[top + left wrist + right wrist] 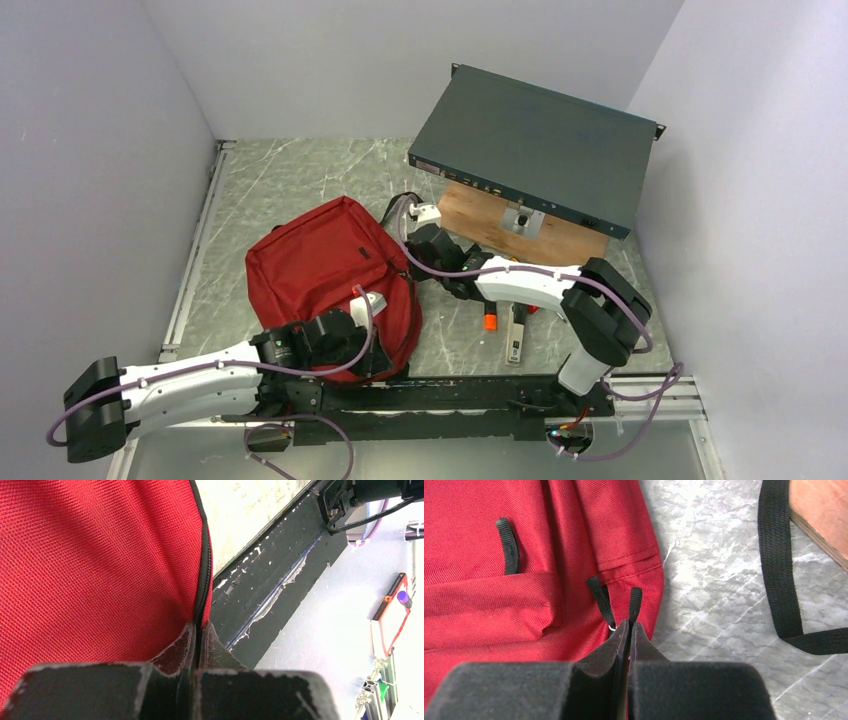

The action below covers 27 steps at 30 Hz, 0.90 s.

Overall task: Pack the student bag
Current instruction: Zip the student bag at the center of the board.

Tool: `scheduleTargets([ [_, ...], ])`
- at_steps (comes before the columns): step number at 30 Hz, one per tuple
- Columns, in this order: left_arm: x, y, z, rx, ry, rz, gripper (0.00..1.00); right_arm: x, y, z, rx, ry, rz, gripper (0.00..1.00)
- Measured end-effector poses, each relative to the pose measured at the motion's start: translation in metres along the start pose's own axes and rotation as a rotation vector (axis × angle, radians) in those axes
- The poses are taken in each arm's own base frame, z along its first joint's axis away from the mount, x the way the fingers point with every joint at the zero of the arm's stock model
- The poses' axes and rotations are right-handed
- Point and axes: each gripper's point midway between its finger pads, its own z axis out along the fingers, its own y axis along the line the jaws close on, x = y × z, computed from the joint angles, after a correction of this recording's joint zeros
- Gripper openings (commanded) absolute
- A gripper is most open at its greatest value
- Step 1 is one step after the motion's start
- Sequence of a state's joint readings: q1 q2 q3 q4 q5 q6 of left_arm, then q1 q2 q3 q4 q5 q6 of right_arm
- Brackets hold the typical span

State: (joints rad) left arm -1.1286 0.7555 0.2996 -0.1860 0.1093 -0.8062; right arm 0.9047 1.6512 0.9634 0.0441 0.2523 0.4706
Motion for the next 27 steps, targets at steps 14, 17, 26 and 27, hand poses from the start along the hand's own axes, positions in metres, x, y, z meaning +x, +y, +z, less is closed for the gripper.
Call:
scheduleTargets([
  [14, 0.011, 0.014, 0.023, -0.019, 0.006, -0.039, 0.0, -0.009, 0.005, 0.021, -0.07, -0.071, -0.007, 0.0],
  [17, 0.009, 0.015, 0.028, -0.008, -0.018, -0.057, 0.0, -0.014, 0.013, 0.027, -0.092, -0.067, -0.012, 0.0],
  [26, -0.001, 0.01, 0.028, 0.015, -0.075, -0.066, 0.0, -0.02, -0.001, 0.034, -0.078, -0.062, -0.016, 0.0],
  [27, -0.002, 0.01, 0.028, 0.015, -0.081, -0.066, 0.0, -0.02, -0.004, 0.035, -0.071, -0.06, -0.022, 0.0],
])
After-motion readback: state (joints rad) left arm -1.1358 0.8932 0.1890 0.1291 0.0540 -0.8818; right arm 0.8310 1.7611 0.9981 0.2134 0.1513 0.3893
